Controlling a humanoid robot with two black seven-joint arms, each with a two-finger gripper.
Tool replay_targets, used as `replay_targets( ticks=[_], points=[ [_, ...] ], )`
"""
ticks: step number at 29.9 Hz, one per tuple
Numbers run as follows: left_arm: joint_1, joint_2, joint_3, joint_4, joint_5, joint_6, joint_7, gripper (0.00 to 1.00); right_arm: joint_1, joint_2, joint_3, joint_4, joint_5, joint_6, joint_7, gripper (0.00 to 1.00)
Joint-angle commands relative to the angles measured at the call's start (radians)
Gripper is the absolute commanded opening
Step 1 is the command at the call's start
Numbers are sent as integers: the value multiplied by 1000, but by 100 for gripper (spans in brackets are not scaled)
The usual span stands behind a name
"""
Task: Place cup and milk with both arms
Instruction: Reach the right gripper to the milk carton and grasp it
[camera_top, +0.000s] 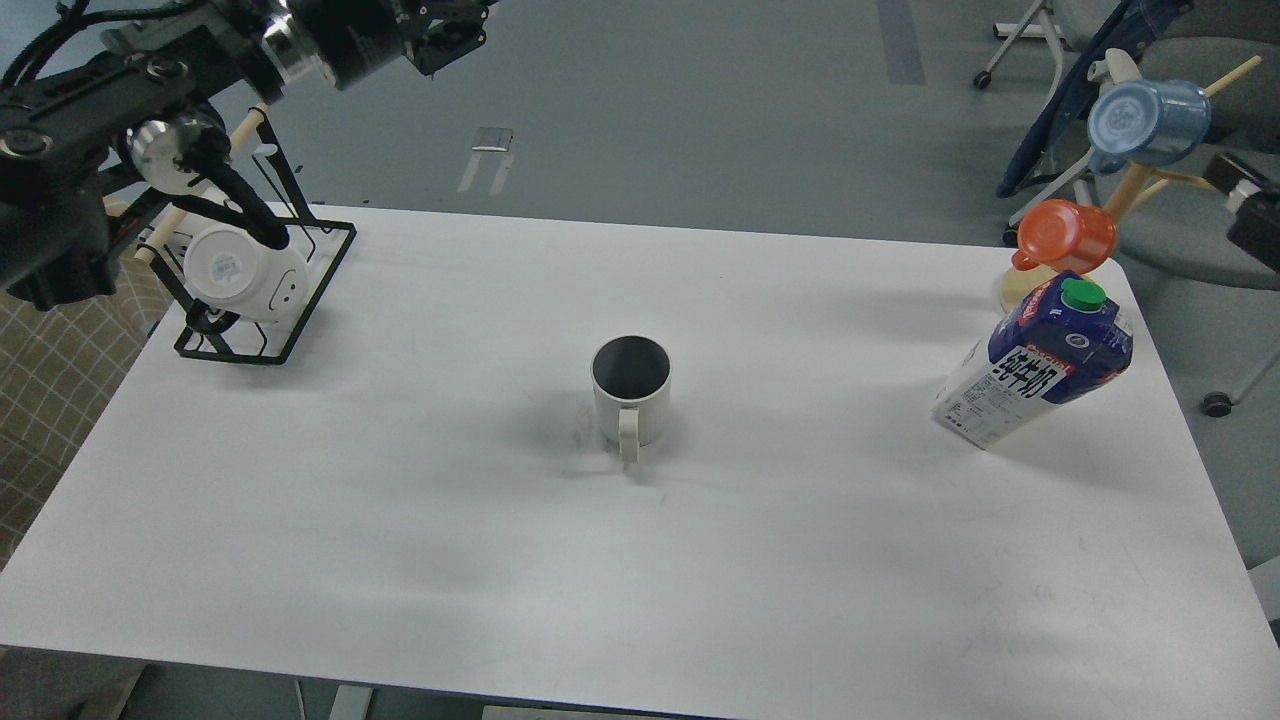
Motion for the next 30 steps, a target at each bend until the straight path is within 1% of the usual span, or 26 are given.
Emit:
replay_targets(
  ticks=[1, 3, 7, 10, 14, 19, 24, 30],
  points=[
    [3, -4, -2, 0, 0, 0, 0, 93, -102, -3, 0, -43, 3, -22, 0, 98],
    [3, -5, -2, 0, 0, 0, 0, 93, -151, 3, 2, -43, 6, -22, 0, 97],
    [6, -14, -2, 0, 0, 0, 0, 93, -193, 14, -6, -23, 8, -22, 0, 97],
    [6, -16, -2, 0, 0, 0, 0, 93, -225, 60, -4, -9, 6, -22, 0, 97],
    [6, -14, -2, 0, 0, 0, 0, 93, -250, 80, -6, -6, -3, -22, 0, 98],
    [8, -14, 0, 0, 3, 0, 0, 93, -254, 94, -6, -1, -12, -22, 0, 98],
    [8, -16, 0, 0, 3, 0, 0, 93, -250, 114, -6, -1, -69, -22, 0, 98],
    [8, -16, 0, 0, 5, 0, 0, 93, -237, 198, -7, -21, -104, -22, 0, 98]
  ],
)
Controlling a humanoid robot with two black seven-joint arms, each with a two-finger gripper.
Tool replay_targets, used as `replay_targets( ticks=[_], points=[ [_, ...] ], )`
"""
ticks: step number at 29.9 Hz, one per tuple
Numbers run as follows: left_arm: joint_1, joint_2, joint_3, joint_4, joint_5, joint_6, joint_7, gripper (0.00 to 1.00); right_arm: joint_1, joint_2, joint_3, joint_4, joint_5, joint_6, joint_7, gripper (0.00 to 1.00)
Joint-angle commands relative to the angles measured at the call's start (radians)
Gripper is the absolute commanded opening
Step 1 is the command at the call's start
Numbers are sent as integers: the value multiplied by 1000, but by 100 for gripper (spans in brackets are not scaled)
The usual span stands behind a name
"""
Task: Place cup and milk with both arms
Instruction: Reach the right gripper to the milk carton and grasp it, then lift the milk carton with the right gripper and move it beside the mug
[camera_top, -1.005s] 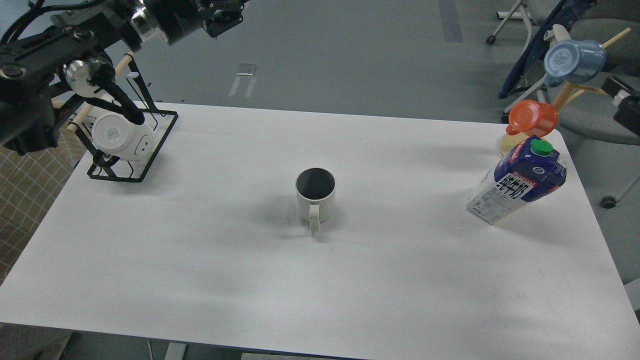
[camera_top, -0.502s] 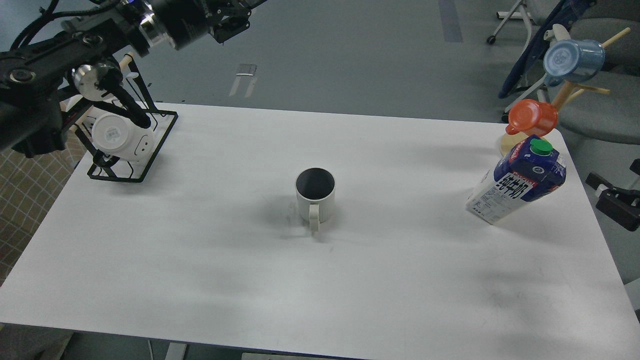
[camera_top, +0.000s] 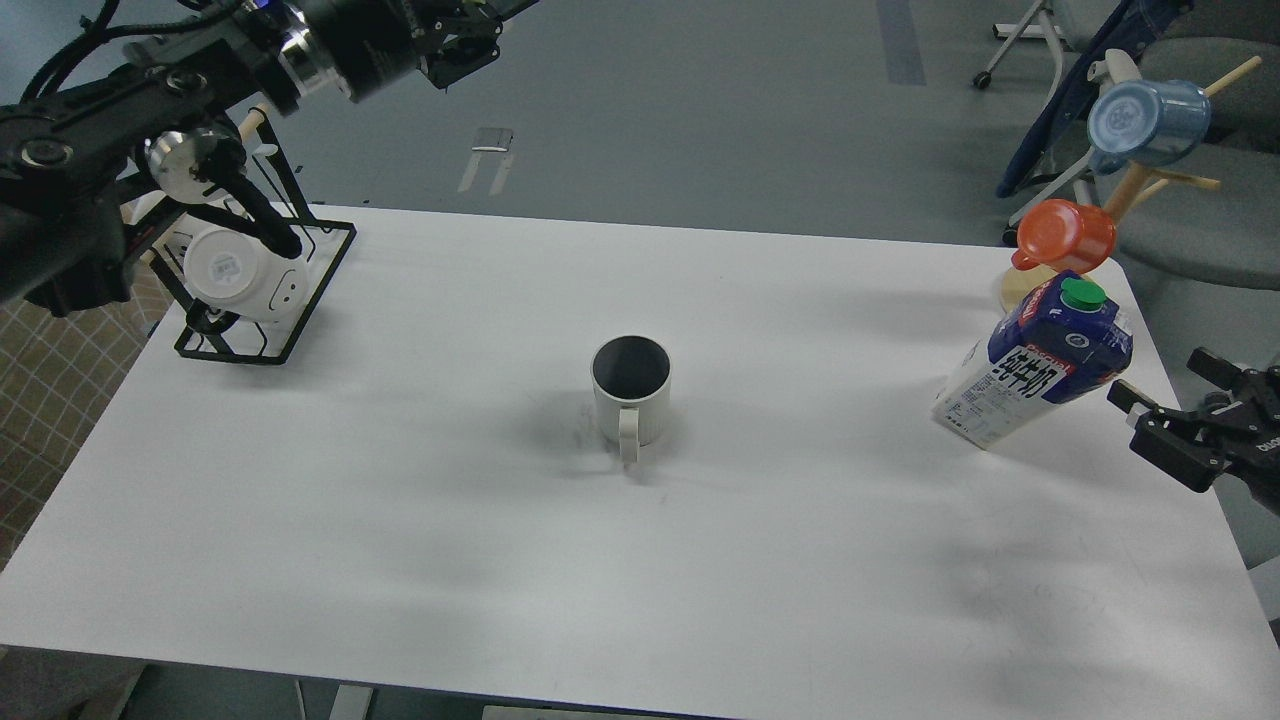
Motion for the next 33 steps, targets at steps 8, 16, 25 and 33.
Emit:
replay_targets(
  ticks=[8, 16, 25, 33],
  points=[
    [2, 0, 2, 0, 1, 0, 0, 93, 59, 125, -1, -101, -58, 0, 0, 96],
    [2, 0, 2, -8, 1, 0, 0, 93, 97, 187, -5, -148, -70, 0, 0, 82],
    [-5, 1, -2, -12, 0, 0, 0, 93, 94, 200, -13, -147, -79, 0, 0, 21],
    [-2, 1, 0, -12, 1, 0, 0, 93, 129, 201, 14, -81, -66, 0, 0, 0]
  ],
)
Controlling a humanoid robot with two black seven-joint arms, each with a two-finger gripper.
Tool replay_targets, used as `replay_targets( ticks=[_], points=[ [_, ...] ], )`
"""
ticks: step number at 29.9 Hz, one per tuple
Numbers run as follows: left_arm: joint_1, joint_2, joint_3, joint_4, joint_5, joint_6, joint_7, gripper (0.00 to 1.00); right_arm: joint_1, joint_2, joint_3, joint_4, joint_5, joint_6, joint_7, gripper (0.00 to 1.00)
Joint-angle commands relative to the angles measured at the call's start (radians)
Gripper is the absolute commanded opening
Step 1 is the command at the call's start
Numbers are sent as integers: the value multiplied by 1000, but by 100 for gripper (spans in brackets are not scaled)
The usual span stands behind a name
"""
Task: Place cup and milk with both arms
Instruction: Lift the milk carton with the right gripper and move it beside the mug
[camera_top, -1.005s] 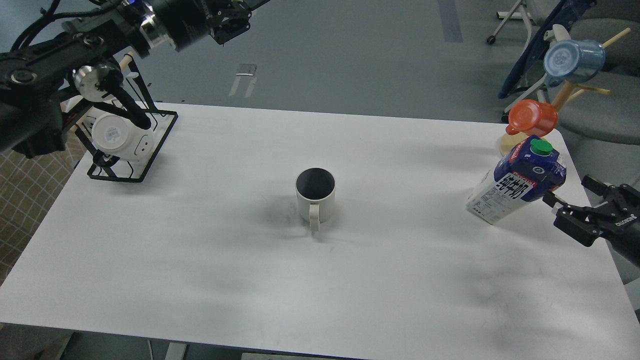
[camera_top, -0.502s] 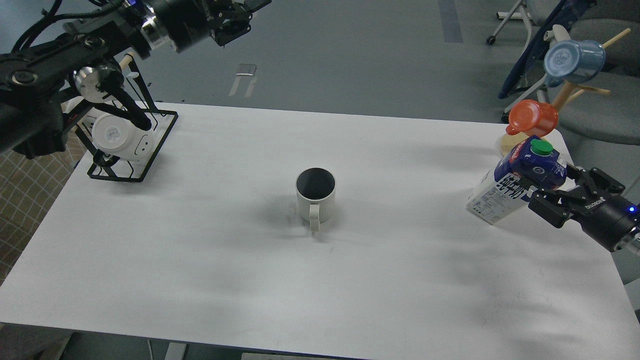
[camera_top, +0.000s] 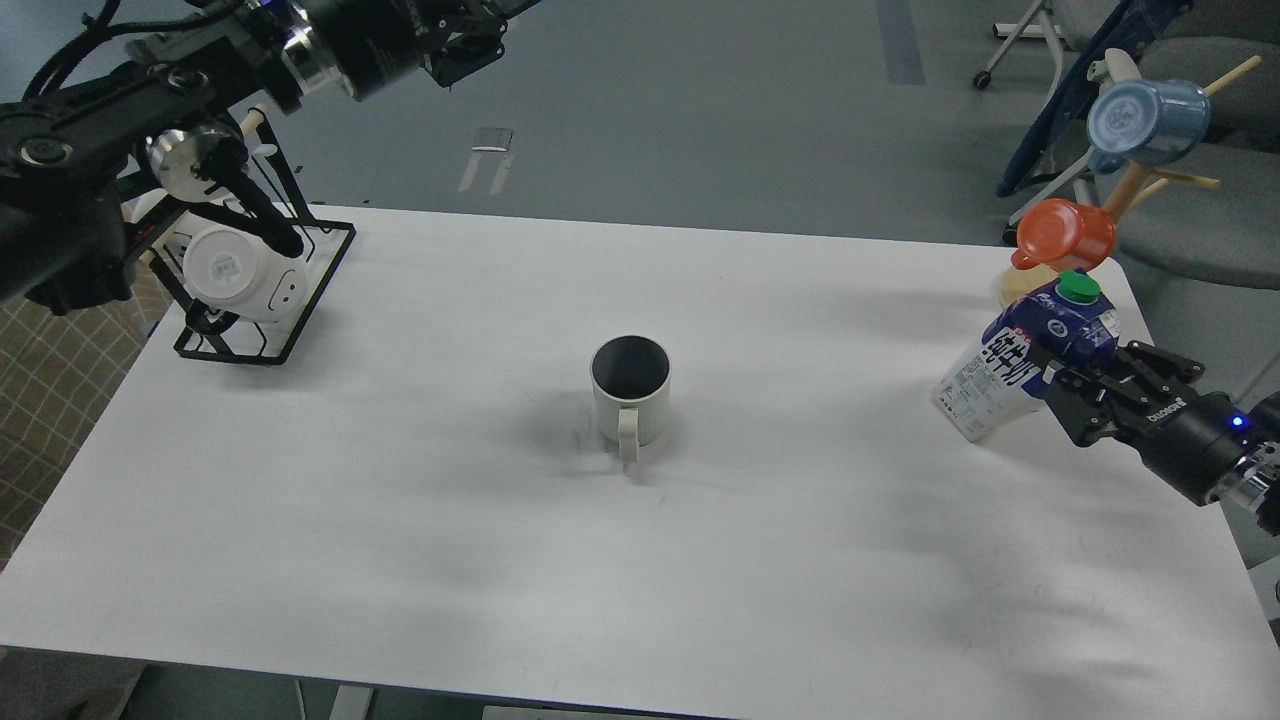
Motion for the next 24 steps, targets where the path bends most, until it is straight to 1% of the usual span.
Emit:
replay_targets(
  ticks=[1, 7, 9, 11, 13, 18, 24],
  points=[
    [1, 0, 1, 0, 0, 0, 0, 93, 27, 0, 23, 48, 9, 0, 0, 0],
    [2, 0, 1, 0, 0, 0, 0, 93, 90, 29, 35, 87, 10, 0, 0, 0],
    [2, 0, 1, 0, 2, 0, 0, 93, 102, 66, 32, 84, 9, 0, 0, 0],
    [4, 0, 3, 0, 2, 0, 0, 93, 116, 141, 31, 82, 3, 0, 0, 1],
    [4, 0, 3, 0, 2, 0, 0, 93, 119, 173, 25, 79, -2, 0, 0, 1],
    [4, 0, 4, 0, 2, 0, 0, 93, 186, 232, -80, 68, -8, 0, 0, 1],
    [5, 0, 4, 0, 2, 0, 0, 93, 249, 287, -189, -16, -8, 0, 0, 1]
  ],
)
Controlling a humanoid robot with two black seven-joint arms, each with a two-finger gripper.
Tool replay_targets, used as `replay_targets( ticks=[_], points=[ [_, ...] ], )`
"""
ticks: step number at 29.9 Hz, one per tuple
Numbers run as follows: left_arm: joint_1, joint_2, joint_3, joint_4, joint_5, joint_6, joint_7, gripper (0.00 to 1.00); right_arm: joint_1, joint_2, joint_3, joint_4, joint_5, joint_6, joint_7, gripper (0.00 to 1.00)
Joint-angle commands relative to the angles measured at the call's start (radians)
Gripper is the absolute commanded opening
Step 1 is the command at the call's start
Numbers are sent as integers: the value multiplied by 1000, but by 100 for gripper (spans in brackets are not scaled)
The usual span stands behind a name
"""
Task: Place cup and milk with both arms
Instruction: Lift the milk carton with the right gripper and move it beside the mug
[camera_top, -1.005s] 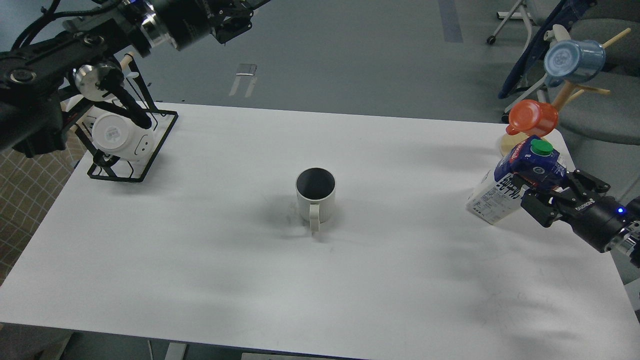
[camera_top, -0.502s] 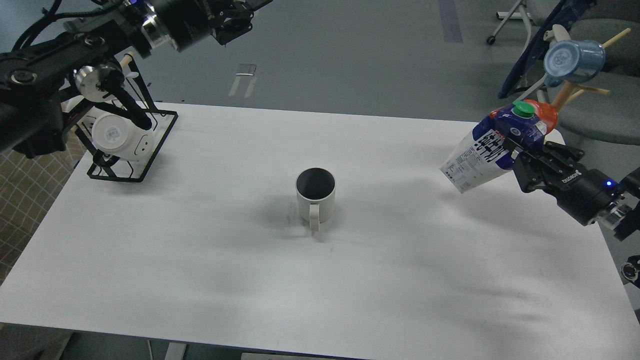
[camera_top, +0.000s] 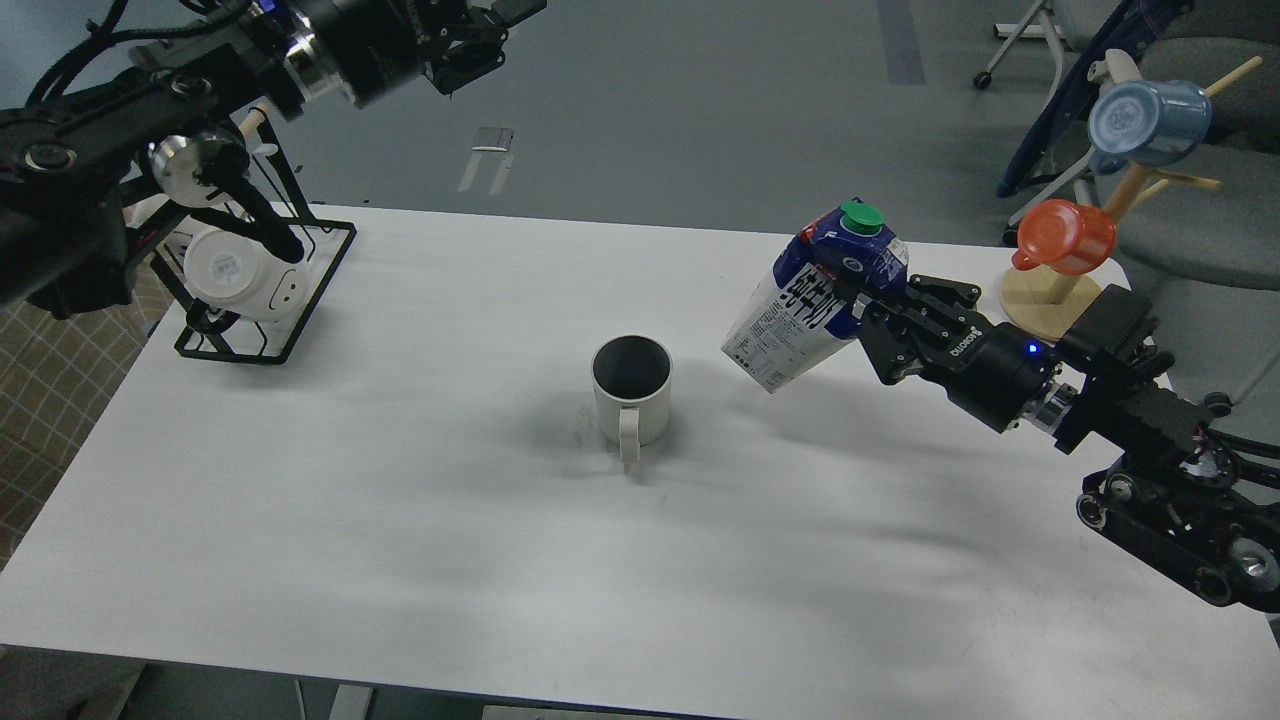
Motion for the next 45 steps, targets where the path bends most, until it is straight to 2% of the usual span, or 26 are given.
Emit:
replay_targets(
  ticks=[1, 15, 18, 22, 23, 24, 25, 33, 45],
  points=[
    [0, 0, 2, 0, 0, 0, 0, 93, 21, 41, -50, -48, -2, 0, 0, 1],
    [6, 0, 3, 1, 0, 0, 0, 93, 33, 161, -65, -134, -9, 0, 0, 3],
    [8, 0, 3, 1, 0, 0, 0, 93, 36, 172, -67, -148, -9, 0, 0, 6],
    [8, -1, 3, 1, 0, 0, 0, 93, 36, 178, -68, -160, -9, 0, 0, 17],
    [8, -1, 2, 1, 0, 0, 0, 93, 36, 181, -71, -163, -9, 0, 0, 21],
    [8, -1, 2, 1, 0, 0, 0, 93, 37, 181, -77, -163, -9, 0, 0, 31],
    [8, -1, 2, 1, 0, 0, 0, 93, 37, 181, -79, -163, -9, 0, 0, 35],
    [8, -1, -1, 1, 0, 0, 0, 93, 36, 181, -80, -163, -9, 0, 0, 55],
    [8, -1, -1, 1, 0, 0, 0, 93, 30, 158, -80, -131, -8, 0, 0, 68]
  ],
)
